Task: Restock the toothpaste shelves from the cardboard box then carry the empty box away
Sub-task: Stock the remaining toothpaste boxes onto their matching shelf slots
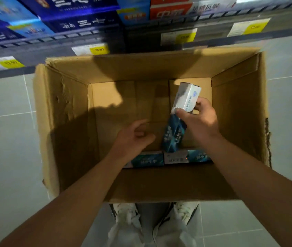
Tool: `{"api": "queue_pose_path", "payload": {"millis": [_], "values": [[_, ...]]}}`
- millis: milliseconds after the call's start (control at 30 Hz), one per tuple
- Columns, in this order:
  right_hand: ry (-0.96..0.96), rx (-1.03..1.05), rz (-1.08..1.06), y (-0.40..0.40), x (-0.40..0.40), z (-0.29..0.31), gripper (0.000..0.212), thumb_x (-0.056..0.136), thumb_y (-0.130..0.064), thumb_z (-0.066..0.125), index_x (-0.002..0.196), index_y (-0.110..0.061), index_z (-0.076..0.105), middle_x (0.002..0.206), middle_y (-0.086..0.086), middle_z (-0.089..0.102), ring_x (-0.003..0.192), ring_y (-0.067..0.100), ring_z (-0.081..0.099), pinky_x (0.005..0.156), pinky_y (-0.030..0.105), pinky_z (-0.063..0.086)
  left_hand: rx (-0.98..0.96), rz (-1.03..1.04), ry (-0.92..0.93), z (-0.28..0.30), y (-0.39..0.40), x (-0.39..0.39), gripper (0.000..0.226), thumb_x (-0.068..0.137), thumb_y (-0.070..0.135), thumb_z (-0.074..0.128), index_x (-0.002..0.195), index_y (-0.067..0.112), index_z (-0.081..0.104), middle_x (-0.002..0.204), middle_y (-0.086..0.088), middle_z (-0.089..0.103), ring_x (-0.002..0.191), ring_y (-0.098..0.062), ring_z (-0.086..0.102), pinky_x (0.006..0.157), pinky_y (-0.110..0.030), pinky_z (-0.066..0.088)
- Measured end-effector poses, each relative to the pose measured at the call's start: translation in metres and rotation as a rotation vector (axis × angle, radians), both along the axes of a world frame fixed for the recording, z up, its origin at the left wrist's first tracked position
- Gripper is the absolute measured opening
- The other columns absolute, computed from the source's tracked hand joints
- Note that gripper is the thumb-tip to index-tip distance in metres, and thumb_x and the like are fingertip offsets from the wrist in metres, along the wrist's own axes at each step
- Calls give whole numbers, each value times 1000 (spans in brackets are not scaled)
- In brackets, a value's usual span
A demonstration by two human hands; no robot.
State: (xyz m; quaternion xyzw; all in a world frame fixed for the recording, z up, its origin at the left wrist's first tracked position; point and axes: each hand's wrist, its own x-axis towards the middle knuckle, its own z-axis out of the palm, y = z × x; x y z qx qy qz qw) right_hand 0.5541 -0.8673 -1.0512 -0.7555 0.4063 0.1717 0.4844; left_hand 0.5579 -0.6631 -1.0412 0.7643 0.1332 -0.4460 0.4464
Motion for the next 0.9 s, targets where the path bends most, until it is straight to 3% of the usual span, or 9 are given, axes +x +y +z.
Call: {"api": "queue_pose_path", "payload": {"millis": [133,233,300,400,500,600,767,833,900], "values": [[21,391,-467,21,8,32,44,82,-21,75,121,-15,54,111,3,67,97,20,68,80,43,60,-80,-68,-28,27,-3,0,72,79,33,77,141,35,41,125,16,52,109,-1,52,90,-25,50],[29,579,-573,28,4,38,38,86,-18,72,120,-14,56,112,6,67,99,22,68,78,39,61,-22,-58,-111,35,-3,-1,57,83,31,74,134,32,48,108,21,52,95,3,53,86,-21,49],[68,491,-364,25,-4,34,32,86,-27,71,115,-20,58,111,0,66,99,15,67,79,33,60,-9,8,-92,32,1,-2,43,85,30,72,123,35,53,101,22,56,92,4,57,81,-21,51],[154,190,291,7,-28,7,38,85,-33,72,119,-24,58,109,-11,61,99,6,59,75,18,48,-33,179,-2,17,14,-6,33,84,25,74,108,38,55,99,19,60,91,1,60,79,-24,53],[308,75,764,-9,-53,-31,52,83,-29,74,129,-20,51,126,0,56,114,15,54,90,27,47,-39,300,107,-7,21,-13,34,83,19,75,112,28,60,107,6,65,93,-10,66,77,-31,58],[416,-181,1189,-15,-68,-61,71,76,-42,77,135,-17,44,136,8,44,121,27,48,98,42,46,-15,247,159,-33,18,-21,43,82,23,75,122,19,61,112,-2,66,93,-14,67,73,-28,57],[354,-345,1495,-14,-63,-75,75,78,-47,72,140,-20,37,140,7,35,125,29,43,95,41,43,-41,274,185,-59,13,-22,55,73,36,79,125,24,62,114,1,68,97,-16,69,84,-40,58],[283,-338,1414,-17,-57,-75,67,82,-44,69,138,-21,40,140,6,37,121,27,47,93,41,46,-43,303,189,-59,11,-22,56,72,36,79,124,26,62,113,1,68,97,-17,69,85,-41,57],[251,-331,1123,-24,-52,-71,60,87,-39,66,138,-20,40,138,6,43,118,26,50,91,41,49,-44,337,186,-56,11,-23,52,74,33,79,122,26,63,113,1,68,97,-17,69,83,-38,57]]}}
